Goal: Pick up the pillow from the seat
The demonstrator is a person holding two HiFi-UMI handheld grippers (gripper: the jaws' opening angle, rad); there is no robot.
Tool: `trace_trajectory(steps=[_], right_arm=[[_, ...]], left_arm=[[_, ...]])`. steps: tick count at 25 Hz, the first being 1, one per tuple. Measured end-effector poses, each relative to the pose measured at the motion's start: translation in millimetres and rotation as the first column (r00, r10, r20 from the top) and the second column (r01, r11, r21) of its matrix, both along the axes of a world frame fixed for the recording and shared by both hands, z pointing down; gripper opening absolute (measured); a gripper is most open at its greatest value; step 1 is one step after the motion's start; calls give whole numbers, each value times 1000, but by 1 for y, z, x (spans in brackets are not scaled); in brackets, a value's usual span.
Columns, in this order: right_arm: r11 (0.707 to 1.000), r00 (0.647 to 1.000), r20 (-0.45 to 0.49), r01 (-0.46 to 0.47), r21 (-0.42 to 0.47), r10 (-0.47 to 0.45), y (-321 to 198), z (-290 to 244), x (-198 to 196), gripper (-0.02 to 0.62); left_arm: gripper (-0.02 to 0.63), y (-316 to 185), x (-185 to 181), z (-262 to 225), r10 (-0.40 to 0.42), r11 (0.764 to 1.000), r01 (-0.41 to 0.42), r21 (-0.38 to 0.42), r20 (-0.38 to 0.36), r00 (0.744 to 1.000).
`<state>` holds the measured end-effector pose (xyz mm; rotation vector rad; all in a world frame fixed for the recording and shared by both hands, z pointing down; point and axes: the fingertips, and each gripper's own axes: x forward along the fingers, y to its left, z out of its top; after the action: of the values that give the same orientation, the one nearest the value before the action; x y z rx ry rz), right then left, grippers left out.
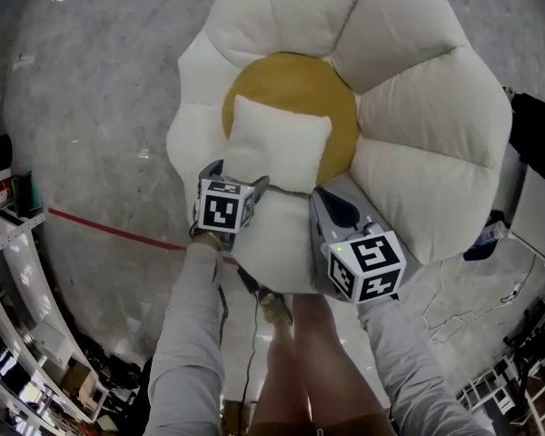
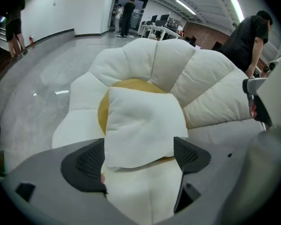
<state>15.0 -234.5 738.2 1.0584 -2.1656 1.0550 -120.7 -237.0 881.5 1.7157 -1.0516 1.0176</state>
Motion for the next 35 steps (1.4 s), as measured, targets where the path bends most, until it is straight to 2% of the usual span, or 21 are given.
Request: trace_trajectory(steps=[5,14,15,17,19,23,35], right_arm=[[1000,1000,4,-5,-18,5,-1,14,-1,0],[1000,1000,-6,-15,-27,15,-1,22,3,0],[1000,1000,-8,-15,-26,15,-1,22,4,0],[1000,1000,-12,-15,-26,15,-2,23,3,0],[1000,1000,-13,-15,-26,14,-2,22,1,0],[1000,1000,-9,-9,-22,9,-1,17,-3,0],[1000,999,-36,-5,0,5,6,-15,0,0]], left_arm=[[471,-2,-2,28,8,999,-7,-33,15,1000],[465,-4,4,44,13,998,-12,-66,23,1000],[409,-4,6,42,18,998,-17,-59,23,1000],[226,-8,11,35,24,999,-23,-22,21,999],[153,-13,18,27,29,999,-29,28,21,999],[115,-17,30,16,45,995,-47,86,24,999],[109,11,35,-39,-47,995,50,83,-37,998]])
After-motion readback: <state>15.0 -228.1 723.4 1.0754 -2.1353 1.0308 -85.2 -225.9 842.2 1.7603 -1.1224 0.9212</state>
